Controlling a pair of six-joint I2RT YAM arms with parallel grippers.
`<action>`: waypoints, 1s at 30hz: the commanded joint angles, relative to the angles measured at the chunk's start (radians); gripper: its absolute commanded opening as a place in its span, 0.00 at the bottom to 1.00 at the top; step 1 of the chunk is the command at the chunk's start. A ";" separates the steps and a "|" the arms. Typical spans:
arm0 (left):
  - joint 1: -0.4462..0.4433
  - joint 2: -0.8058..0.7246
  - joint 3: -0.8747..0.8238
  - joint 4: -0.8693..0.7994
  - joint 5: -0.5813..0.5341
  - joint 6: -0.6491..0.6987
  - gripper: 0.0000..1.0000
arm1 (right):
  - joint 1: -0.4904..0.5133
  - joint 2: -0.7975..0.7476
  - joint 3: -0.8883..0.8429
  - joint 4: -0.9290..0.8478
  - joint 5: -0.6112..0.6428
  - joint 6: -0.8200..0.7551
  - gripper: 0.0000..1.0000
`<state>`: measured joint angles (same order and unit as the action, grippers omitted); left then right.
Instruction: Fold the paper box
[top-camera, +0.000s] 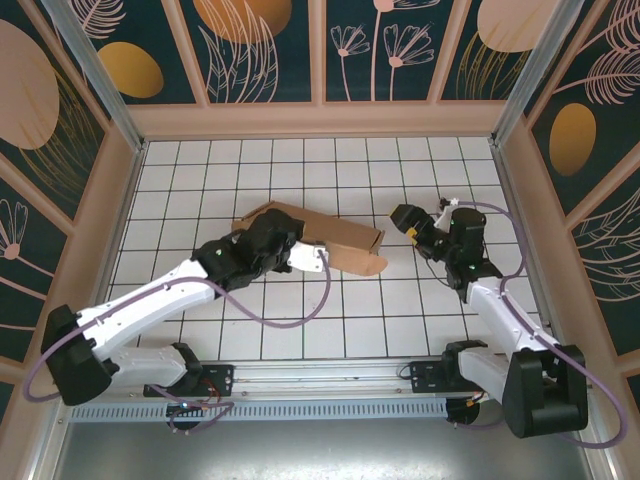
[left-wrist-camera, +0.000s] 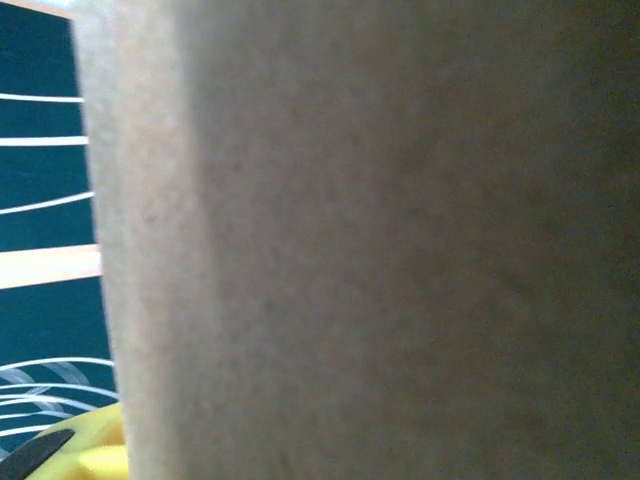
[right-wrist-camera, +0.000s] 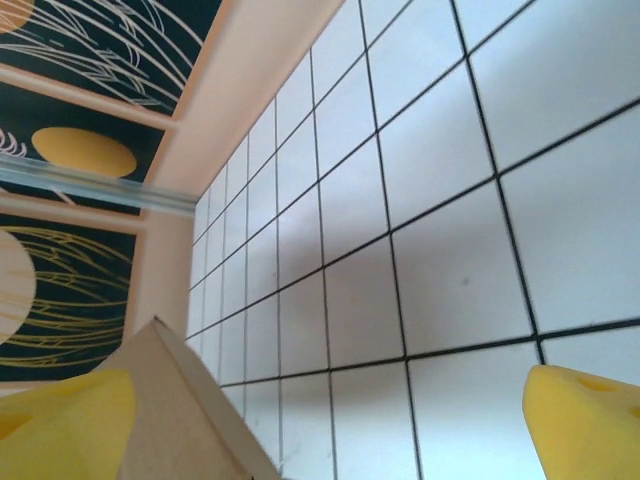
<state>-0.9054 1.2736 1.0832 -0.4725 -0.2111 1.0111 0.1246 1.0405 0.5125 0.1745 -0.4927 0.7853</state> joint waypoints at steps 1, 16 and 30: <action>-0.008 0.092 0.116 -0.351 0.094 -0.220 0.44 | -0.038 0.028 -0.030 0.005 -0.018 -0.071 0.93; -0.003 0.432 0.404 -0.512 0.279 -0.396 0.51 | 0.047 0.396 -0.002 0.114 -0.201 -0.101 0.47; 0.021 0.548 0.444 -0.436 0.248 -0.442 0.77 | -0.009 0.248 0.053 -0.082 0.021 -0.167 0.68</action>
<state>-0.8932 1.8088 1.5227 -0.9283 0.0425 0.5961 0.1360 1.3815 0.5194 0.1703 -0.5854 0.6571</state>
